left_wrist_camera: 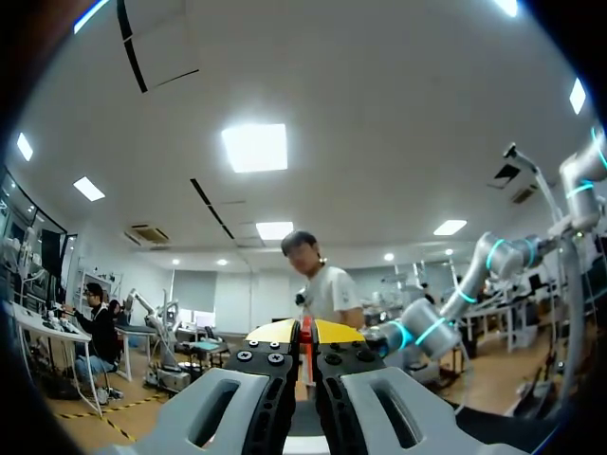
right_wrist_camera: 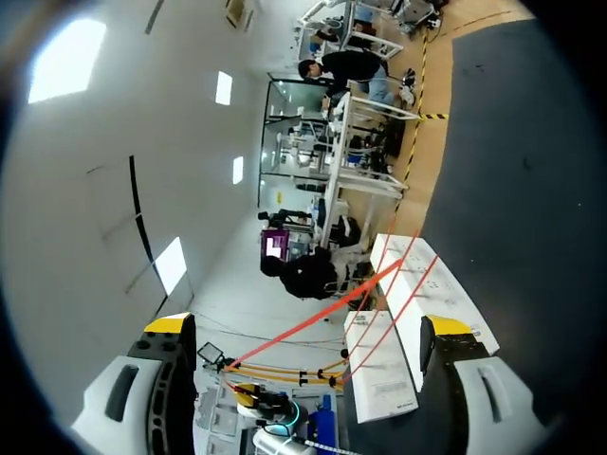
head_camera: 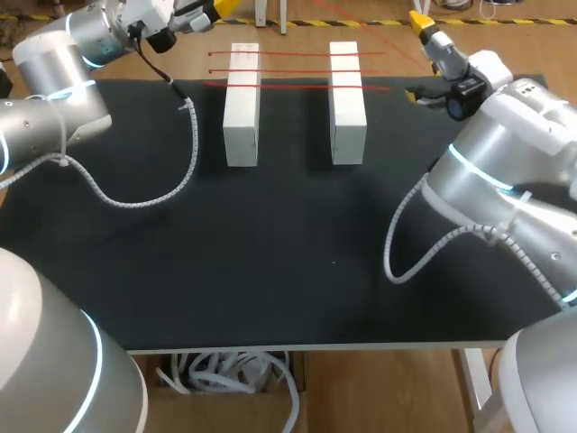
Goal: Grab the tape and strap the tape.
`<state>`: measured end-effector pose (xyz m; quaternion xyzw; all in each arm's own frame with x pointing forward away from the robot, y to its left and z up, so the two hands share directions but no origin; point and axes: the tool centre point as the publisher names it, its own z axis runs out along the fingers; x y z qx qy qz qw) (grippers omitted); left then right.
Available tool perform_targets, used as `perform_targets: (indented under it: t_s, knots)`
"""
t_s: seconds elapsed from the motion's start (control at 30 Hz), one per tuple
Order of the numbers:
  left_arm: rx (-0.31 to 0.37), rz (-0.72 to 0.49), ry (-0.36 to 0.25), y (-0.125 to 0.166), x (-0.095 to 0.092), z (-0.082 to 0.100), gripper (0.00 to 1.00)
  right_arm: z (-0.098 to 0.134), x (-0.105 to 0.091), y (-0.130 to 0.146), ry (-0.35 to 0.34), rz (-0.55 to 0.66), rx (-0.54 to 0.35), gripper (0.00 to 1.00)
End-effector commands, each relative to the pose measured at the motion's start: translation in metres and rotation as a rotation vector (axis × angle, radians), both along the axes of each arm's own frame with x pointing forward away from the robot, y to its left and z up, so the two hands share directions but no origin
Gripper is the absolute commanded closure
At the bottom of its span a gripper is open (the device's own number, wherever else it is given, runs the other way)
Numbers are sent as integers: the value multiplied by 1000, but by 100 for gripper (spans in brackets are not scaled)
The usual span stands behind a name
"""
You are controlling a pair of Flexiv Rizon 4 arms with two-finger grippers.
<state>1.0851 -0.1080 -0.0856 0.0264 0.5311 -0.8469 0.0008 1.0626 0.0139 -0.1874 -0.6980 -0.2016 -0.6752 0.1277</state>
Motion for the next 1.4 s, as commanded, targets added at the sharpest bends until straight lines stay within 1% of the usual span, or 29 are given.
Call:
perform_targets:
  t_s: [0.03, 0.37, 0.57, 0.6, 0.63, 0.67, 0.7, 0.73, 0.77, 0.8, 0.83, 0.9, 0.97, 1.0, 1.03, 1.07, 1.1, 1.13, 1.17, 1.2, 1.23, 1.27, 1.3, 1.4]
  knots:
    - [0, 4, 0, 0, -1, 0, 100, -2, 9, 3, -61, -209, 20, 0]
    - [0, 4, 0, 0, -1, 0, 100, 9, 18, 2, -90, -221, 41, 0]
    - [0, 4, 0, 0, -1, 0, 100, 11, 17, 4, -94, -209, 41, 0]
    - [0, 4, 0, 0, -1, 0, 100, 10, 17, 4, -90, -204, 41, 7]
    - [0, 4, 0, 0, -1, 0, 100, 10, 17, 4, -87, -201, 40, 27]
    - [0, 4, 0, 0, -1, 0, 100, 9, 16, 5, -86, -197, 37, 33]
    - [0, 4, 0, 0, -1, 0, 100, 9, 15, 5, -84, -193, 35, 34]
    - [0, 4, 0, 0, -1, 0, 100, 8, 14, 6, -81, -188, 31, 56]
    - [0, 4, 0, 0, -1, 0, 100, 8, 13, 6, -81, -185, 27, 66]
    - [0, 4, 0, 0, -1, 0, 100, 8, 13, 6, -81, -184, 26, 72]
    - [0, 4, 0, 0, -1, 0, 100, 8, 13, 6, -81, -183, 25, 70]
    - [0, 4, 0, 0, -1, 0, 100, 8, 13, 5, -81, -180, 21, 63]
    - [0, 4, 0, 0, -1, 0, 100, 7, 13, 4, -83, -178, 19, 70]
    - [0, 4, 0, 0, -1, 0, 100, 7, 13, 3, -84, -178, 16, 69]
    - [0, 4, 0, 0, -1, 0, 100, 7, 13, 3, -84, -178, 14, 64]
    - [0, 4, 0, 0, -1, 0, 100, 8, 13, 2, -87, -178, 10, 53]
    - [0, 4, 0, 0, -1, 0, 100, 8, 13, 1, -89, -179, 9, 35]
    - [0, 4, 0, 0, -1, 0, 100, 8, 14, 0, -91, -179, 9, 53]
    - [0, 4, 0, 0, -1, 0, 100, 9, 14, 0, -93, -181, 11, 56]
    - [0, 4, 0, 0, -1, 0, 100, 9, 14, -1, -94, -182, 11, 57]
    - [0, 4, 0, 0, -1, 0, 100, 9, 15, -2, -95, -183, 11, 53]
    - [0, 4, 0, 0, -1, 0, 100, 8, 15, -3, -96, -184, 10, 41]
    - [0, 4, 0, 0, -1, 0, 100, 8, 15, -3, -97, -185, 9, 34]
    - [0, 4, 0, 0, -1, 0, 100, 8, 16, -5, -96, -189, 5, 31]
